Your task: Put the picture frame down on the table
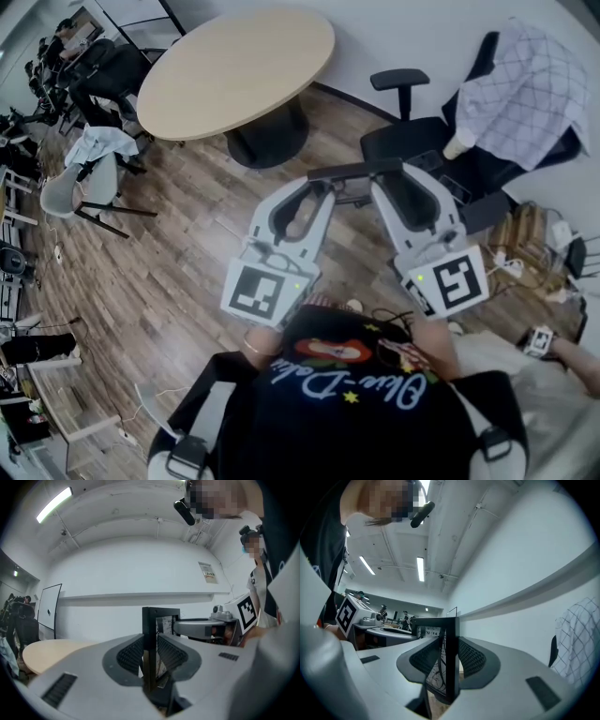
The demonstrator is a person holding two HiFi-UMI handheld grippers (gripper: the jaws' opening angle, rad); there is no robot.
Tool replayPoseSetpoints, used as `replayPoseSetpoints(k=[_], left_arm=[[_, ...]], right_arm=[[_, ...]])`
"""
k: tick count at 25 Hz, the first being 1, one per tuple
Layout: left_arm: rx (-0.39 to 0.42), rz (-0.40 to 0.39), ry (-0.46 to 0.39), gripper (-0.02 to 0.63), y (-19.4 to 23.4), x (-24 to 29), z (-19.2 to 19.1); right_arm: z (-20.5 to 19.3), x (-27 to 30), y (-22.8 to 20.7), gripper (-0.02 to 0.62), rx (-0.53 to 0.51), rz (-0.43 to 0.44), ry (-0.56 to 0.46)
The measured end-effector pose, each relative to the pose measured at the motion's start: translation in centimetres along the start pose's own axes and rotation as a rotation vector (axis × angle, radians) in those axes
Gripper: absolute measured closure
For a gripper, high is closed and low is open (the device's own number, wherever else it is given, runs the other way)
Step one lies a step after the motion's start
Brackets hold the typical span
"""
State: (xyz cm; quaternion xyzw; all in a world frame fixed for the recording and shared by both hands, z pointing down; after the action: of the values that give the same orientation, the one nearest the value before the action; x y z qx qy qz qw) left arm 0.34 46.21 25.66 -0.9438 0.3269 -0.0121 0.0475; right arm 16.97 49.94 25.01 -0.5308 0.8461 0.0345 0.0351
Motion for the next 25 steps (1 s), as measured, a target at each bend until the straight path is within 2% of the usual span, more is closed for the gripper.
replayPoseSetpoints(k=[6, 11, 25], left_arm=[[-0.012, 0.024, 0.031, 0.526, -0.3, -0.1, -0.8], [-0.018, 0.013, 0.039, 0.526, 0.1, 1.3, -1.2], [-0.021, -0.048, -0.011, 0.526, 4.5, 8.7, -1.4]], right_arm=[[-1.0, 0.0, -0.2, 0.492, 0.023, 0.029, 0.015], [-1.4, 0.6, -1.4, 0.492, 0.027, 0.018, 0.021], [-1.4, 5.6, -7.0, 0.492, -0.014, -0.035, 0.021]])
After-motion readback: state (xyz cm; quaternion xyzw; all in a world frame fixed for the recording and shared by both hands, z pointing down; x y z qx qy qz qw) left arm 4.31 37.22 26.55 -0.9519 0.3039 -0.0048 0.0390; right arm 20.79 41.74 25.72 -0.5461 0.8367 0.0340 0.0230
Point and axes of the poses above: the fingertips, and each gripper's own axes: x forward along the fingers, y to its left, z out of its top, the point moved 8 cm from there along -x, backward along the fingers, and after that the axes turned 3 degrees about x, right-handed, at the moved point
